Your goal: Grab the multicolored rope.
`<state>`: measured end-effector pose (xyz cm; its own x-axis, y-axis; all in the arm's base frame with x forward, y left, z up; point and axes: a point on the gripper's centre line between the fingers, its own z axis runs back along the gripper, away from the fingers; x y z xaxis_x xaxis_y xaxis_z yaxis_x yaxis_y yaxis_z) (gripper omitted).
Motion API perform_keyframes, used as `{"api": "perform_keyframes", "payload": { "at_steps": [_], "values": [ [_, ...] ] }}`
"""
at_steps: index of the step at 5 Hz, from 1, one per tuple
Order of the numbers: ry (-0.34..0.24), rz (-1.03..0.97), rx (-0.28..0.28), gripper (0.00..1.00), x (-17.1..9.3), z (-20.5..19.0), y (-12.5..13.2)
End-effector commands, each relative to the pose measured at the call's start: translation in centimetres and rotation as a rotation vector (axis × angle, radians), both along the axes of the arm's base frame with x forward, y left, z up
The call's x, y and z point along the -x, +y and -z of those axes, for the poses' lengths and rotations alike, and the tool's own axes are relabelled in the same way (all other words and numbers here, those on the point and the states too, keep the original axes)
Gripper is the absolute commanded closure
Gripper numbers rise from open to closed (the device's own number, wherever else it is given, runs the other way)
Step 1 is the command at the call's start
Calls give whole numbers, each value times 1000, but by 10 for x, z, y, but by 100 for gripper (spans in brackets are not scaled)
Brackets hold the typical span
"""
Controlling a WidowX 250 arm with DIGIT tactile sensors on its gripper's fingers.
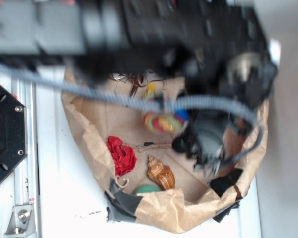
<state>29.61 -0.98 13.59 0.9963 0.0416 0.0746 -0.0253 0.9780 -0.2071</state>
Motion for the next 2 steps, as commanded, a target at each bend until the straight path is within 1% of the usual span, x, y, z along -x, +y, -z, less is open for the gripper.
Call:
{"api": "perform_keyframes", "payload": {
  "at_steps": [1, 2],
  "values": [
    [-99, -31, -171, 100, 16, -48, 32],
    [-57, 5, -229, 100, 30, -40, 20]
  ]
}}
